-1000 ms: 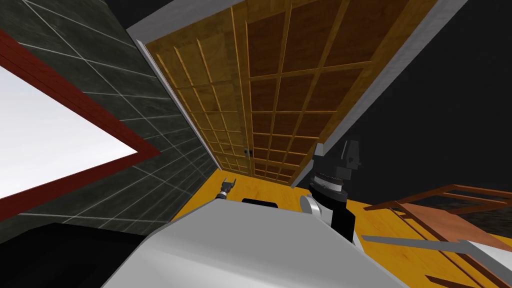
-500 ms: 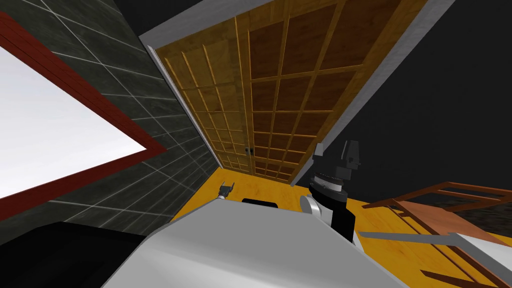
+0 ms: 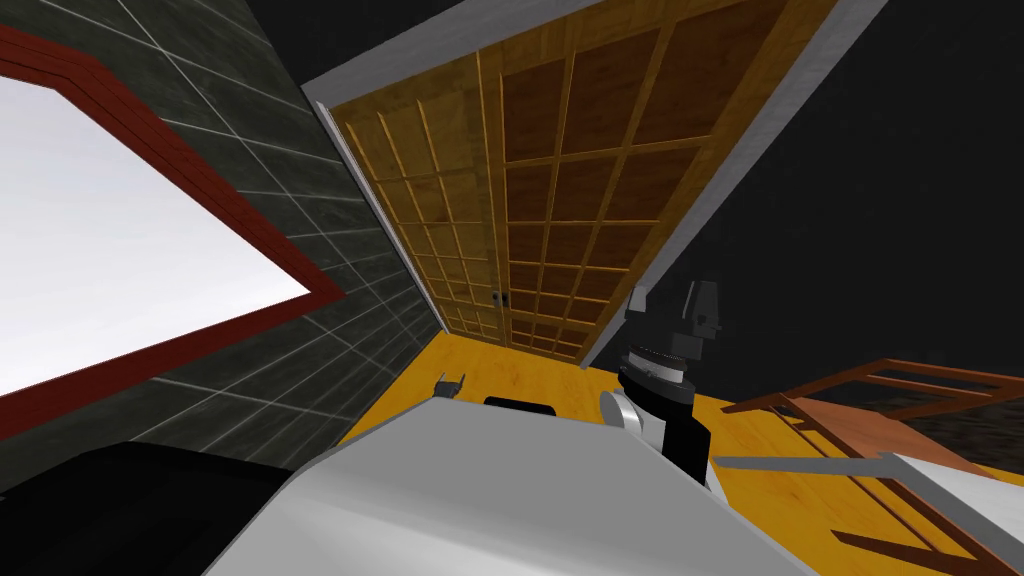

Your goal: Pull the door open

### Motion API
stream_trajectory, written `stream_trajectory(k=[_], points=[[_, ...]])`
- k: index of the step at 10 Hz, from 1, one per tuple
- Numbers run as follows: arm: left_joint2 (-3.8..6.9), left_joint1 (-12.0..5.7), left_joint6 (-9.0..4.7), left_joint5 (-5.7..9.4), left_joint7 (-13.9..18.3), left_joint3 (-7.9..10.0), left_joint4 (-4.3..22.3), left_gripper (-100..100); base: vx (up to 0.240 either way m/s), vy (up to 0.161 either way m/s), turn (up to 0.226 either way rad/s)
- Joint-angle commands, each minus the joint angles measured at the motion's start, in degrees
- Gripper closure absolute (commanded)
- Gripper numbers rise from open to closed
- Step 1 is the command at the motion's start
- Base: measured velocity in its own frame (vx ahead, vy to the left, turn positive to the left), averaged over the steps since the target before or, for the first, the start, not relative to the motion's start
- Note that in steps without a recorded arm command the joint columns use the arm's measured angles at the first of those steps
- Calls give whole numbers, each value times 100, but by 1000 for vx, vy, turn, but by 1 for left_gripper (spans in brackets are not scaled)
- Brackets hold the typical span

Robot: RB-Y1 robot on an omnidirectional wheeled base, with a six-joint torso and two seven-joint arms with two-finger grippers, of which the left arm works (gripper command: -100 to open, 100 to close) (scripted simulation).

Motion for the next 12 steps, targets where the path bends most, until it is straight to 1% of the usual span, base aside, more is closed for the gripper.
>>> stream_trajectory(k=[1, 2, 3, 4, 7, 8, 9, 10, 11, 12], points=[[8, -18, -43, 7, -57, 44, 159, -100, -60, 2, 6], [-33, -2, -3, 3, -182, 129, 327, -100, -62, 14, 24], [-106, -56, 30, -2, -311, 205, 470, -100, -43, 21, 10], [-211, -193, 45, -7, -421, 253, 550, -100, 49, 48, -42], [-369, -448, 42, -13, -522, 278, 568, -100, 147, 50, -40], [-369, -448, 42, -13, -522, 278, 568, -100, 112, 46, -16], [-459, -607, 33, -16, -562, 278, 549, -100, 130, 63, -44], [-459, -607, 33, -16, -562, 278, 470, -100, 124, 42, -29], [-521, -720, 25, -18, -587, 276, 531, -100, 149, 24, -34], [-594, -861, 11, -21, -607, 266, 493, -100, 185, 54, -60]])
